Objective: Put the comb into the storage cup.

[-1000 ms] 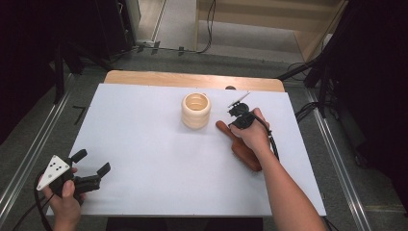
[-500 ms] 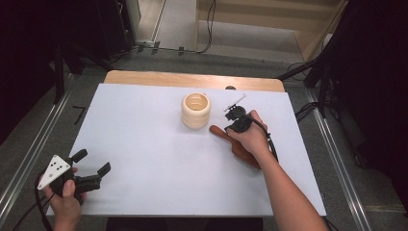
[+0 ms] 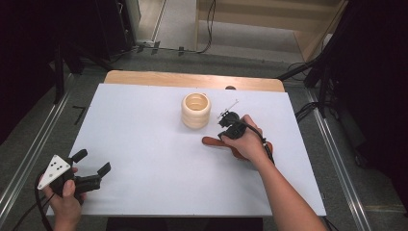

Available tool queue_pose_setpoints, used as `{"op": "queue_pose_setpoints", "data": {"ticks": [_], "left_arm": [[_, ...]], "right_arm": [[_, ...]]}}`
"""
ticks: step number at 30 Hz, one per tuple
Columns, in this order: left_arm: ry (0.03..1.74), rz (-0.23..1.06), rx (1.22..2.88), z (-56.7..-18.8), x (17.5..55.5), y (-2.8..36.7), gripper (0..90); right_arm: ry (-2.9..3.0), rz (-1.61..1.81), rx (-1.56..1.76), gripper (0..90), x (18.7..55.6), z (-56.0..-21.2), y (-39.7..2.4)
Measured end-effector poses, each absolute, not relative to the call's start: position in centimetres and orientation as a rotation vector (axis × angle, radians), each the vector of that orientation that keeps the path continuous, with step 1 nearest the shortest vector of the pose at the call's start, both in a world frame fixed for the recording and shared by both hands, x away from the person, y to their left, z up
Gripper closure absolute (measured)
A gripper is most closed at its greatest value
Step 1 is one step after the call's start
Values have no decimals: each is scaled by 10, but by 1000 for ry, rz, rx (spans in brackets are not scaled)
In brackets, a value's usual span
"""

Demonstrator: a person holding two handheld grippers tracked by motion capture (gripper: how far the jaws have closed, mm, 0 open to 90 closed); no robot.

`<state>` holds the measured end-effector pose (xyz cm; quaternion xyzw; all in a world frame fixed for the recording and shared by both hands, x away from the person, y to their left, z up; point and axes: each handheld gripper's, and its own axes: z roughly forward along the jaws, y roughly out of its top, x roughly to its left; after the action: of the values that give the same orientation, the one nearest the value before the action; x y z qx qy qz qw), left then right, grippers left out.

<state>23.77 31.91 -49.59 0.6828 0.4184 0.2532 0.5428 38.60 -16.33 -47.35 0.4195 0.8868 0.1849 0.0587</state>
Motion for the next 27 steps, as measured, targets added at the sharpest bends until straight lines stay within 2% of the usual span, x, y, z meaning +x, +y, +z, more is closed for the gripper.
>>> {"op": "queue_pose_setpoints", "data": {"ticks": [27], "left_arm": [[988,602,1628,-496,238,319,0]], "right_arm": [[2758,605,1150,885,349,-469,-156]]}}
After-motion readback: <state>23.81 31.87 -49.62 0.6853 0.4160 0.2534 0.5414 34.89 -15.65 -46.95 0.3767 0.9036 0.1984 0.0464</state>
